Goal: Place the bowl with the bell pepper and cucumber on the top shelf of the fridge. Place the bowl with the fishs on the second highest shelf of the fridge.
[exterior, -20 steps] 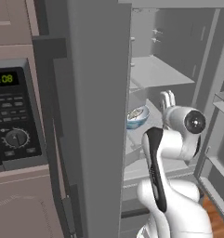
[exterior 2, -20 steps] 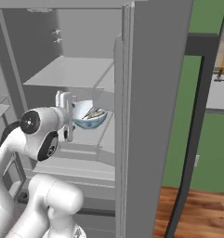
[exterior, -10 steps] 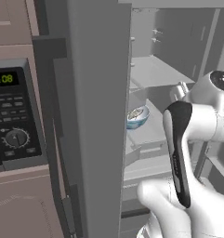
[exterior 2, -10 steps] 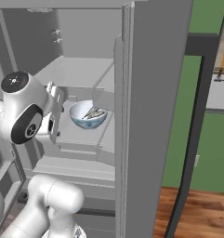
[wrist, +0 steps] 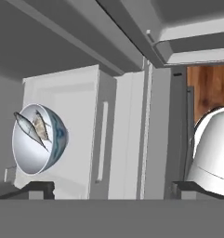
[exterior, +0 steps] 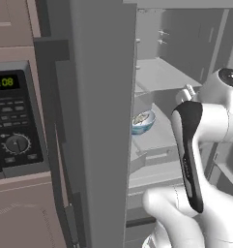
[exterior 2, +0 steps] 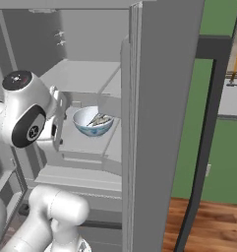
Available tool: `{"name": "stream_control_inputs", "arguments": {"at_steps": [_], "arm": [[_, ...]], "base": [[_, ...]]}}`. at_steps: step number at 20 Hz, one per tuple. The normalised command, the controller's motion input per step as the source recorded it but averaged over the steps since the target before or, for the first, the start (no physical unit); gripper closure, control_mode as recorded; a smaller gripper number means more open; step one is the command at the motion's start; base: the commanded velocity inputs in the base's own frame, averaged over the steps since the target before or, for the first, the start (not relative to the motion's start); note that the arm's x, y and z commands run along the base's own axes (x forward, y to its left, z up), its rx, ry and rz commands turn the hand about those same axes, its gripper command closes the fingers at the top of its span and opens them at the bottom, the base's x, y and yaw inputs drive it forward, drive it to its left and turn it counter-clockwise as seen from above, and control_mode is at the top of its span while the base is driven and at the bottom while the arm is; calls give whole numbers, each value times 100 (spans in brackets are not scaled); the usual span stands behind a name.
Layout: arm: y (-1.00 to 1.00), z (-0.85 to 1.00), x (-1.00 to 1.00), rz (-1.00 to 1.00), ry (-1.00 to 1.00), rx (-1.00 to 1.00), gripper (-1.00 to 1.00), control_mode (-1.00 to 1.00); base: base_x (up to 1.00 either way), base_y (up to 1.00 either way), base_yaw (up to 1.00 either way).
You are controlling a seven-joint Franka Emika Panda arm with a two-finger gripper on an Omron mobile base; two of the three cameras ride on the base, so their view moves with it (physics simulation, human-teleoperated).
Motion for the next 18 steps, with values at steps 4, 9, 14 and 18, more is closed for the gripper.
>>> {"name": "stream_control_inputs", "arguments": {"at_steps": [4,9,14,18], "arm": [[3,-2,-9,0,3,0,-100,100],[0,0,0,0,0,0,-100,100],[0,0,0,0,0,0,-100,100],[0,0,0,0,0,0,-100,100]], "base": [[-42,9,1],[-81,10,0],[-98,10,0],[-99,13,-13]]}}
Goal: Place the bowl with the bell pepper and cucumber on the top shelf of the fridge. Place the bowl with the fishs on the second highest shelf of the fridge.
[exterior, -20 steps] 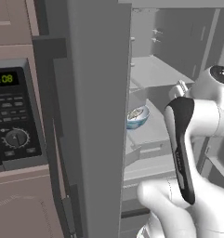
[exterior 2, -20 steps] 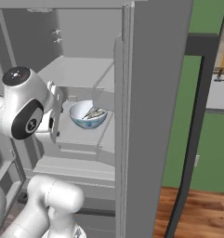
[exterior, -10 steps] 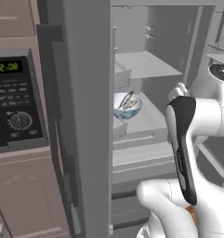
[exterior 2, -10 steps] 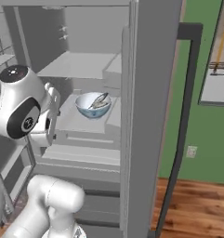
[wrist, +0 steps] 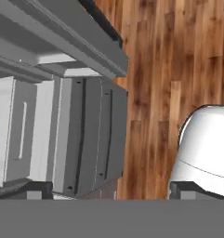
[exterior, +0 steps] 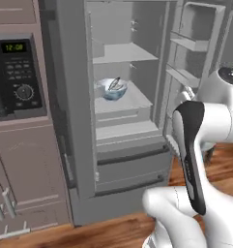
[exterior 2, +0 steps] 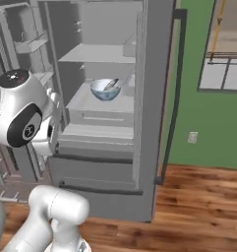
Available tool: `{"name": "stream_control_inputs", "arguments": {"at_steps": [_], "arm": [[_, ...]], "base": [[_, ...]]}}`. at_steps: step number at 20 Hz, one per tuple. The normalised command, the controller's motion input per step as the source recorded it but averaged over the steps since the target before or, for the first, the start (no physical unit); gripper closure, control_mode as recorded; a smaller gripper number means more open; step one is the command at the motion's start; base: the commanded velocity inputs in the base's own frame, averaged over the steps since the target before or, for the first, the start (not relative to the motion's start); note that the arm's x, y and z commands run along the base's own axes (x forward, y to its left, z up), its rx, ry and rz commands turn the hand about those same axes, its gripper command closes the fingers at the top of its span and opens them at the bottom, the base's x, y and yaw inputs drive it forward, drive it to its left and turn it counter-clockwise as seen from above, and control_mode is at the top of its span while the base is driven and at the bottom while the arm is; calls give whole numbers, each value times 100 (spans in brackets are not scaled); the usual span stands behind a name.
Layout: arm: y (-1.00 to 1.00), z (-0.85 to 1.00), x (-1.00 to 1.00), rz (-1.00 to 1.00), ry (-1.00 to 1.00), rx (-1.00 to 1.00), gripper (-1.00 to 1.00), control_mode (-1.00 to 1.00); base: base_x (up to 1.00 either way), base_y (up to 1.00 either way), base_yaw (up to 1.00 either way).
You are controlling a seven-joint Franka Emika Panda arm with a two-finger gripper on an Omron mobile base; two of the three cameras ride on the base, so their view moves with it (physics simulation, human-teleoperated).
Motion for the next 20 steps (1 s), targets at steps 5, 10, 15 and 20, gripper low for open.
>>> {"name": "stream_control_inputs", "arguments": {"at_steps": [5,10,15,20], "arm": [[0,0,0,0,0,0,-100,100],[0,0,0,0,0,0,-100,100],[0,0,0,0,0,0,-100,100],[0,0,0,0,0,0,-100,100]], "base": [[-46,0,-80],[0,0,-100],[0,0,-100],[0,0,-99]]}}
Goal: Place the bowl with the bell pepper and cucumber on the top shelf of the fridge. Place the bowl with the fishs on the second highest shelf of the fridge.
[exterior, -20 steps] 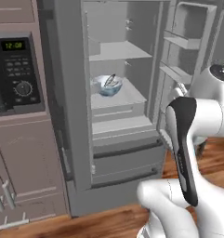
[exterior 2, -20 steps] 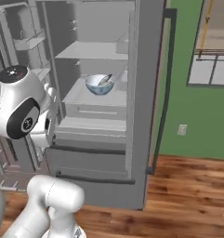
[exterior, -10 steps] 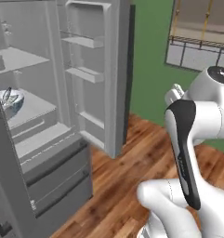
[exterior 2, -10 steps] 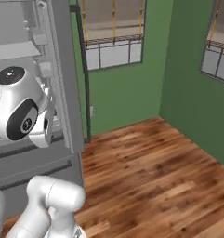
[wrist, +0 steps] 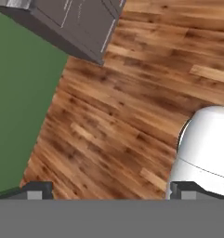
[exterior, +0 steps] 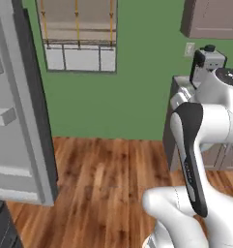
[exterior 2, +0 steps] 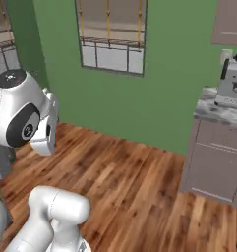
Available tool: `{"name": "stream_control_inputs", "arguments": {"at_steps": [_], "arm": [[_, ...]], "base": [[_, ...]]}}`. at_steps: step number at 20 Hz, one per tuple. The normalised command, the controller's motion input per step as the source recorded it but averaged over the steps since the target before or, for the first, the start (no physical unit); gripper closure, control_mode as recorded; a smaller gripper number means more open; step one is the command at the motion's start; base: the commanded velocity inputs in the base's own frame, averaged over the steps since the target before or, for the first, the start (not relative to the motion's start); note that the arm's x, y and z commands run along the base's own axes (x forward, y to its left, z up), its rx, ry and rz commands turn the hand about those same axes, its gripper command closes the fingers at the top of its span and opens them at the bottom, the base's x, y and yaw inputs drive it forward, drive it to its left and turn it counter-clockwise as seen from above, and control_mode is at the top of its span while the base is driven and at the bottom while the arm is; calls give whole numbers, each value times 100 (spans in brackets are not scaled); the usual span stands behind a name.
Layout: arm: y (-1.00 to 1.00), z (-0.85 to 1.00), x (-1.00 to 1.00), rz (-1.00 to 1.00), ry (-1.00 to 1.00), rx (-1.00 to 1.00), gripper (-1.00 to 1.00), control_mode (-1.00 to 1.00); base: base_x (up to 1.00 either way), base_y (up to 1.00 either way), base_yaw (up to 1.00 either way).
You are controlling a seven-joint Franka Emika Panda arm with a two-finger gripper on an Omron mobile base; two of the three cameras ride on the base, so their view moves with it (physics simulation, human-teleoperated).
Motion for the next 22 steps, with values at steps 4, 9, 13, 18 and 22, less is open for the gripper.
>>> {"name": "stream_control_inputs", "arguments": {"at_steps": [4,9,13,18,22], "arm": [[0,0,0,0,0,0,-100,100],[0,0,0,0,0,0,-100,100],[0,0,0,0,0,0,-100,100],[0,0,0,0,0,0,-100,100],[0,0,0,0,0,0,-100,100]], "base": [[0,-13,-92],[19,-67,-72],[92,-73,-45],[100,-61,-28],[100,-49,-14]]}}
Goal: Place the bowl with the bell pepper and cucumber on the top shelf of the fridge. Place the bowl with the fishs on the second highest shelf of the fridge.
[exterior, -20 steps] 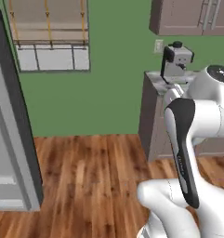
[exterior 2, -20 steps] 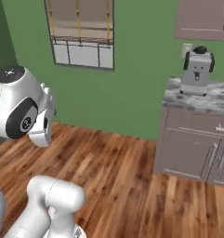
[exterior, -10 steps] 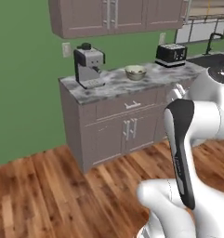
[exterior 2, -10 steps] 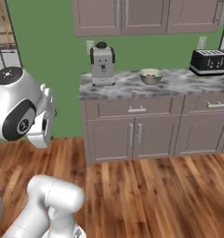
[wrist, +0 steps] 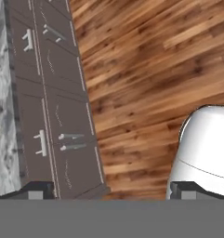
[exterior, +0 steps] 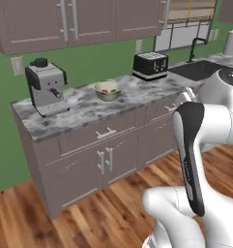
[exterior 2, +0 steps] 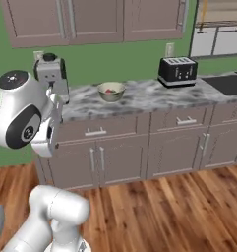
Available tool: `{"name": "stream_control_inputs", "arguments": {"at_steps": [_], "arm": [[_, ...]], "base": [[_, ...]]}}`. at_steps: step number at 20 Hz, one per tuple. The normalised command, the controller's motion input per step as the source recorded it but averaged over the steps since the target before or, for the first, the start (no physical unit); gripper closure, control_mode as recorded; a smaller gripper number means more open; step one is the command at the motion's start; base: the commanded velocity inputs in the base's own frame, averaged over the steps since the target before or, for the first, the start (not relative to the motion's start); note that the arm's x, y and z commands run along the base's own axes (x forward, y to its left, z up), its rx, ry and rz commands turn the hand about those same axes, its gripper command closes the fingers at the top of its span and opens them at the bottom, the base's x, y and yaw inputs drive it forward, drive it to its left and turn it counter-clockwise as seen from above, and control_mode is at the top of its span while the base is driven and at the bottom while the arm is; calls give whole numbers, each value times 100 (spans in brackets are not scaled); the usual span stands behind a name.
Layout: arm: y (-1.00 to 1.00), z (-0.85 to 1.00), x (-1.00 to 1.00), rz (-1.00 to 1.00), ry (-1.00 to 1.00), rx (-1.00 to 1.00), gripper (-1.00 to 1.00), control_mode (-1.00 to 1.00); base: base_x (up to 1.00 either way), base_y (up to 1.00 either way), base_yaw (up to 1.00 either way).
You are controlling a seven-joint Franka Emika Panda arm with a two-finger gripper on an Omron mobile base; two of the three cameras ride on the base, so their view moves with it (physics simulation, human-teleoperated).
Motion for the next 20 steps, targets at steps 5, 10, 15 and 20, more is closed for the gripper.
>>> {"name": "stream_control_inputs", "arguments": {"at_steps": [5,10,15,20], "arm": [[0,0,0,0,0,0,-100,100],[0,0,0,0,0,0,-100,100],[0,0,0,0,0,0,-100,100],[0,0,0,0,0,0,-100,100]], "base": [[100,-55,-5],[100,-66,23],[100,-30,33],[100,-1,39]]}}
